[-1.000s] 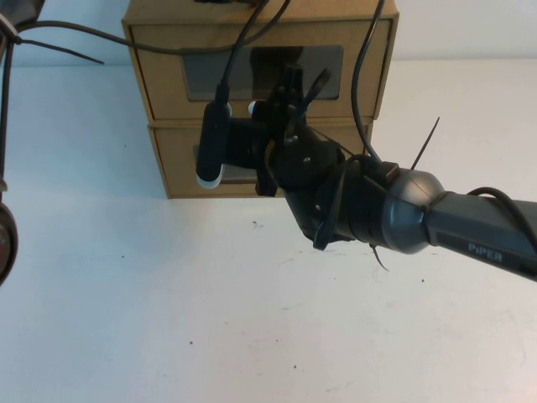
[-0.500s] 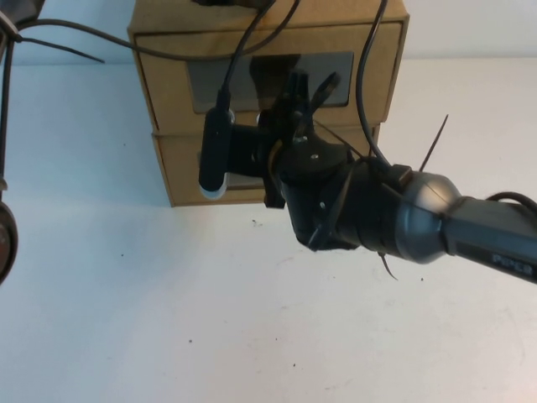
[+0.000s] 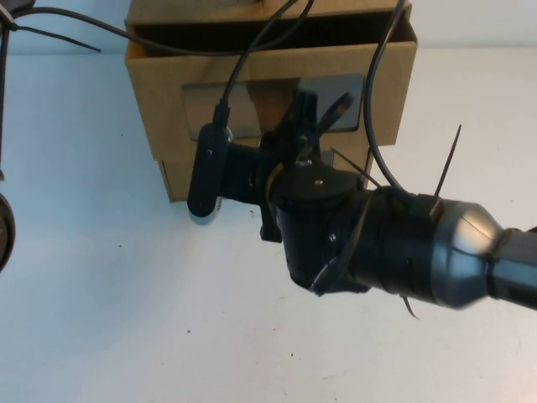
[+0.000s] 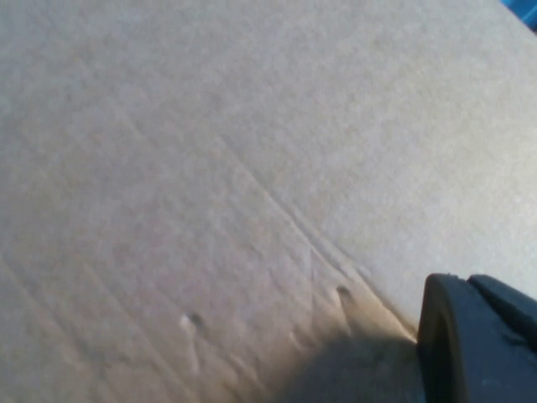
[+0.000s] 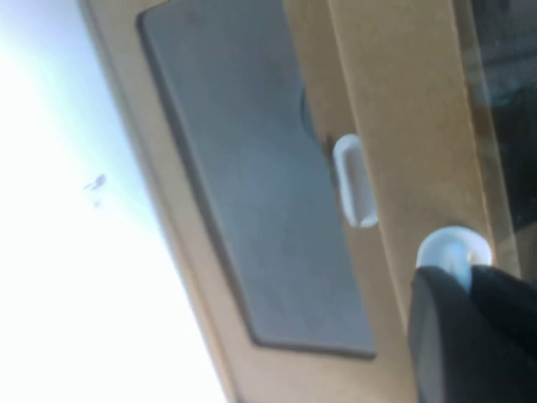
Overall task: Open the shoe box
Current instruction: 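Pull the top drawer of the cardboard box fully open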
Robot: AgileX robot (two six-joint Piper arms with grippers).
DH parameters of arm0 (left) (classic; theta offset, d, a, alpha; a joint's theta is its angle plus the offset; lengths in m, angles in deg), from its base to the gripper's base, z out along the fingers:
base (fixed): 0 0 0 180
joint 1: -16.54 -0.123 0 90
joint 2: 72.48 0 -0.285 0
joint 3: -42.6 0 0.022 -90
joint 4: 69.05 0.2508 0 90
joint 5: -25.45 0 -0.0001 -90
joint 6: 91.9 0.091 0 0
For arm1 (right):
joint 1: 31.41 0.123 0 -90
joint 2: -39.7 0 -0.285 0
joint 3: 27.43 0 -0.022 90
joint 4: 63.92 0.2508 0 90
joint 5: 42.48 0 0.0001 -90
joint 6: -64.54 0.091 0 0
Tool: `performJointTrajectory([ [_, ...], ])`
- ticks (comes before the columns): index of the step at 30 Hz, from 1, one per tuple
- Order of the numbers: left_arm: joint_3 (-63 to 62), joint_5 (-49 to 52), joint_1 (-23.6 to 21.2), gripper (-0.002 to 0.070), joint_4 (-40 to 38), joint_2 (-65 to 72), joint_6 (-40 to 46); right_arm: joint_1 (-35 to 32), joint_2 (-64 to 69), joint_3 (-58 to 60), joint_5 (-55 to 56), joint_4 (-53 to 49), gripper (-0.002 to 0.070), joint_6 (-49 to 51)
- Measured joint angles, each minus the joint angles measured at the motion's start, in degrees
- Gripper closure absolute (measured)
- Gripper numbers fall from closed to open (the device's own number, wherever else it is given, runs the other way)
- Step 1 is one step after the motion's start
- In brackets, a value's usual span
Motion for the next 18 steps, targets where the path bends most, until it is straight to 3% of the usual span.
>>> performJointTrajectory([
  [18,0.0,0.5,0.1,0.0680,-0.6,0.0,0.1,12.7,-12.9,8.0,-13.8,16.0,0.0669,-1.7],
])
